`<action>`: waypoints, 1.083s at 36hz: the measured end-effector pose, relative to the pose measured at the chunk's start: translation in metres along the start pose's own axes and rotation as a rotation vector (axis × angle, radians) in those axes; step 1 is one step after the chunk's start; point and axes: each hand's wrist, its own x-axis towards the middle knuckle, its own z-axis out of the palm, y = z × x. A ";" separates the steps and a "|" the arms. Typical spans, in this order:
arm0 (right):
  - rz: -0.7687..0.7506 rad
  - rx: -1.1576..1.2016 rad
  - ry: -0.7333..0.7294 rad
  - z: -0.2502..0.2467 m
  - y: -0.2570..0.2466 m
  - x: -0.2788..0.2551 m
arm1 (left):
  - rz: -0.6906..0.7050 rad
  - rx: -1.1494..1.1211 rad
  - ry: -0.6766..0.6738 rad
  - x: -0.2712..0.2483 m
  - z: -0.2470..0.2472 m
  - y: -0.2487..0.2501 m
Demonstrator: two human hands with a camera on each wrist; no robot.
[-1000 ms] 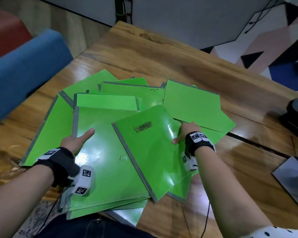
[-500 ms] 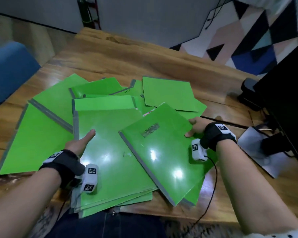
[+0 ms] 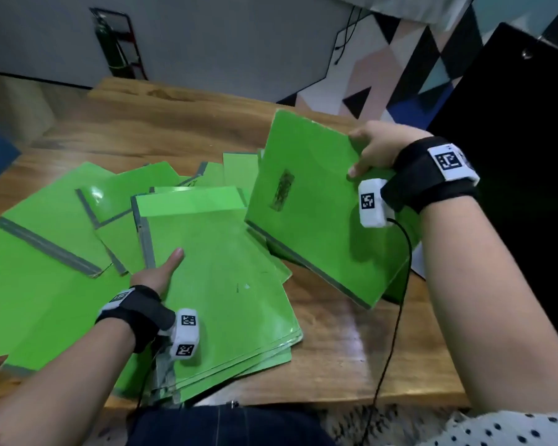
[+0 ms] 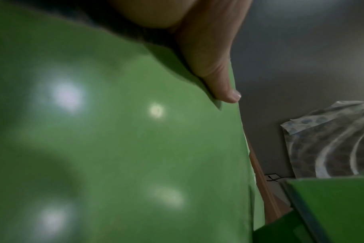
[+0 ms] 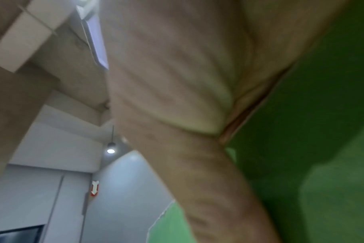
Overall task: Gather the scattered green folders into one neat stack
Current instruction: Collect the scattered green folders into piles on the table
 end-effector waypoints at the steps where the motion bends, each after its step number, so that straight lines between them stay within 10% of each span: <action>1: -0.018 0.007 0.025 -0.005 0.000 -0.001 | 0.004 0.008 -0.003 0.000 0.005 0.000; 18: 0.049 0.763 -0.210 0.098 0.040 0.057 | -0.094 0.027 -0.062 0.009 0.018 -0.012; 29: 0.100 0.090 -0.553 0.252 0.020 0.040 | -0.133 0.042 -0.072 0.005 0.021 -0.012; 39: 0.127 0.386 -0.617 0.265 0.001 0.042 | -0.149 -0.033 -0.138 -0.004 0.024 -0.003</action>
